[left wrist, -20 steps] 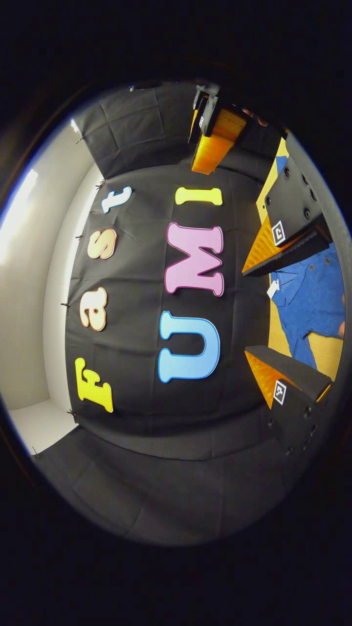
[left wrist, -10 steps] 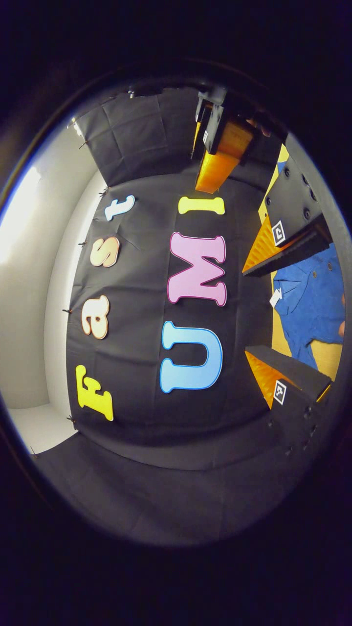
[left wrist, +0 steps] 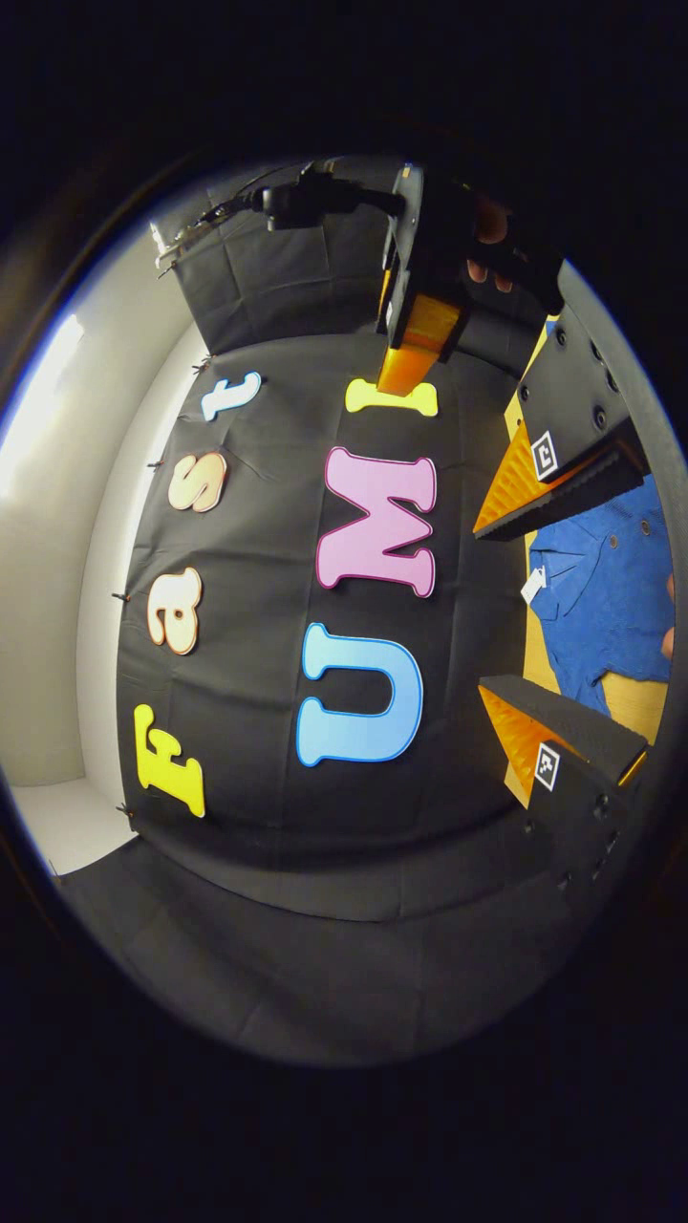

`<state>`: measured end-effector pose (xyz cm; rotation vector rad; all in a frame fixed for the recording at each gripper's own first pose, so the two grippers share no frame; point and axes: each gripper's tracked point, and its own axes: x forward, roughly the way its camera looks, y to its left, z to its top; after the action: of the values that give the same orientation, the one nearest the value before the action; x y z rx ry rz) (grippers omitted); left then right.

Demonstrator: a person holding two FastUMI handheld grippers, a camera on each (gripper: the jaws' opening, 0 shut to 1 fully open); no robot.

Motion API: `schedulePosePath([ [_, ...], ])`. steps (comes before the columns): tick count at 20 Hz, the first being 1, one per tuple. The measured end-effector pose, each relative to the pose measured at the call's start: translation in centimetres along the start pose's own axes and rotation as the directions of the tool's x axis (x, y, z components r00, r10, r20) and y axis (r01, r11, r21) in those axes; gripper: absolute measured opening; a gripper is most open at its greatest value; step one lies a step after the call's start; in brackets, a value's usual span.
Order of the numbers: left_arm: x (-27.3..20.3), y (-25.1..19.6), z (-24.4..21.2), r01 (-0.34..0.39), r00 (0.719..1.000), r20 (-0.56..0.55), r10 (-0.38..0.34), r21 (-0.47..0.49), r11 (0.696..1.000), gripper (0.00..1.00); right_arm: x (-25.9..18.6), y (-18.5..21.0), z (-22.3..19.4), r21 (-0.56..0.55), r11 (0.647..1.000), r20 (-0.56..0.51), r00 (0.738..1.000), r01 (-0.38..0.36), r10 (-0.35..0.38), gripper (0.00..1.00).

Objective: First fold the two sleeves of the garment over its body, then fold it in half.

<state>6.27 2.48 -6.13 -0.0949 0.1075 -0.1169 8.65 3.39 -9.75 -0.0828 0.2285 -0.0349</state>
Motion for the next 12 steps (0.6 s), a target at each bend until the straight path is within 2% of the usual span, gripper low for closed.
schedulePosePath([
  [4, 1.2, -1.2, -0.5, 0.008, 1.0, -0.009, -0.008, -0.019, 1.0, 0.82, 4.4, -1.5, -6.6, 0.004, 1.0, -0.188, 0.982, -0.021, 0.021, 0.97],
  [5, 1.6, -1.5, -0.8, 0.005, 1.0, -0.015, -0.005, -0.014, 1.0, 0.82, 5.8, -2.1, -8.1, -0.009, 1.0, -0.224, 0.974, -0.024, 0.021, 1.0],
  [7, 2.8, -2.1, -1.1, -0.006, 1.0, -0.025, 0.005, -0.007, 1.0, 0.82, 8.5, -4.2, -11.9, -0.007, 1.0, -0.321, 0.947, -0.014, 0.011, 0.97],
  [9, 4.0, -3.1, -1.4, -0.015, 0.999, -0.032, 0.014, -0.009, 1.0, 0.82, 10.1, -7.0, -16.5, 0.048, 0.998, -0.456, 0.89, 0.027, -0.002, 0.97],
  [10, 4.7, -3.6, -1.5, -0.022, 0.999, -0.036, 0.022, -0.008, 1.0, 0.82, 10.6, -9.0, -18.7, 0.069, 0.996, -0.512, 0.859, 0.061, -0.017, 0.86],
  [11, 5.4, -4.1, -1.9, -0.03, 0.999, -0.042, 0.029, -0.006, 1.0, 0.82, 11.0, -10.9, -21.1, 0.088, 0.991, -0.568, 0.822, 0.104, -0.035, 0.97],
  [12, 6.0, -4.6, -2.3, -0.04, 0.998, -0.05, 0.04, 0.0, 0.999, 0.82, 11.8, -12.9, -23.5, 0.111, 0.985, -0.612, 0.79, 0.13, -0.035, 0.98],
])
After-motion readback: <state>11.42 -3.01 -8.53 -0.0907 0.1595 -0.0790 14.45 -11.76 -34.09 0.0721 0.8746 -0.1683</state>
